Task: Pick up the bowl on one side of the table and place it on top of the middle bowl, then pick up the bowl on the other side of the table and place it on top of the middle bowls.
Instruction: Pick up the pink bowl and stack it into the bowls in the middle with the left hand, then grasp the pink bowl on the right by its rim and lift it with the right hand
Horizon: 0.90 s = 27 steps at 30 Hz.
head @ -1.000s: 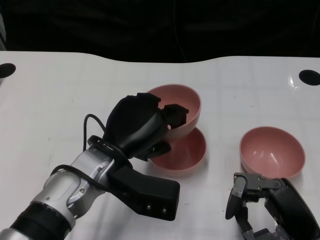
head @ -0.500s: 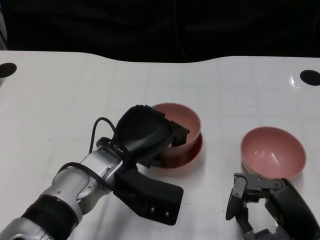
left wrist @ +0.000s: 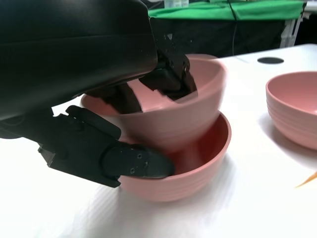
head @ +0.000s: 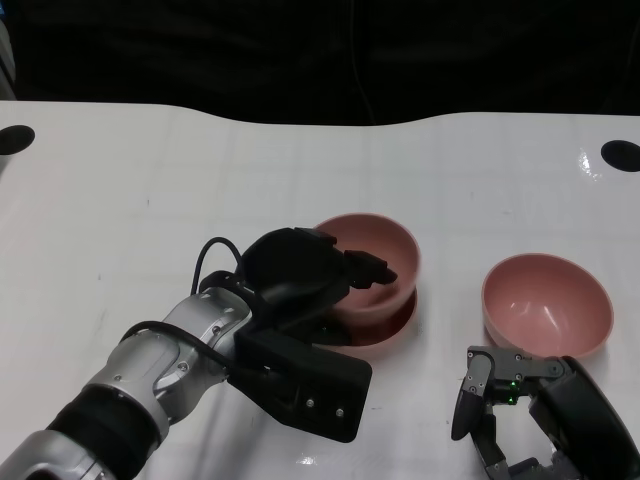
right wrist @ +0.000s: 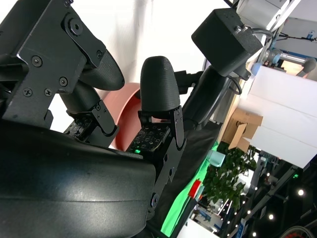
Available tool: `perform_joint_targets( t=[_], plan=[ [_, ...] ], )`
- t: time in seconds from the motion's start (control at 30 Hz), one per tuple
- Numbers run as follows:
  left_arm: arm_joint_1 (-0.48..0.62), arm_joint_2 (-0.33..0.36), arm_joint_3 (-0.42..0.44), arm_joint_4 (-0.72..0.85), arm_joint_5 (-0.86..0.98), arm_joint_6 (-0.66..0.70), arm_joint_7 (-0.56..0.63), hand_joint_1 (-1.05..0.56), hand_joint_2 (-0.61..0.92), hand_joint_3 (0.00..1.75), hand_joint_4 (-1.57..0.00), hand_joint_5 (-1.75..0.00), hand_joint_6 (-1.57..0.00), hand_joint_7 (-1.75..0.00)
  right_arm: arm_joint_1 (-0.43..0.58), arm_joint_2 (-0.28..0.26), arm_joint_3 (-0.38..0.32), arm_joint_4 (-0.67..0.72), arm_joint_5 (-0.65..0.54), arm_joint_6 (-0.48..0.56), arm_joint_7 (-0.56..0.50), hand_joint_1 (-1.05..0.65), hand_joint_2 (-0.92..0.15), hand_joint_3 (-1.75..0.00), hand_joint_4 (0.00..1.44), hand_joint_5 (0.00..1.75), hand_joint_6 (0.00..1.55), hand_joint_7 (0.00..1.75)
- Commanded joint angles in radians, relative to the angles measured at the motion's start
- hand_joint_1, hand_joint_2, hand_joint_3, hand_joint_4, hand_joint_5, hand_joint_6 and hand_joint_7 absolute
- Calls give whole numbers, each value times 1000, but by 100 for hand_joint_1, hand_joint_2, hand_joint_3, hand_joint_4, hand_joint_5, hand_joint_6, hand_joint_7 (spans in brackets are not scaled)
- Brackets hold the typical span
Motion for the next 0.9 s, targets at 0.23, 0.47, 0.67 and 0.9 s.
perform_joint_targets(
  t=[0.23,0.47,0.67,0.9],
  plan=[
    [32,33,3,-74,3,40,-72,-76,92,46,-15,-26,-26,-1,0,-13,-4,-4,18,3,9,4,-11,-173,95,175,86,144],
    [41,47,6,-134,10,66,-103,-76,92,46,-15,-27,-27,-1,-2,-13,-4,-2,18,0,9,4,-12,-172,95,175,86,144],
    [91,83,25,-309,6,139,-198,-80,92,44,-19,-27,-31,-2,-7,-14,-3,8,23,-6,13,3,-11,-174,95,174,86,145],
    [146,108,35,-377,9,142,-210,-82,92,42,-12,-25,-24,0,-7,-11,-3,8,28,-5,18,5,-11,-174,94,175,86,146]
  ],
)
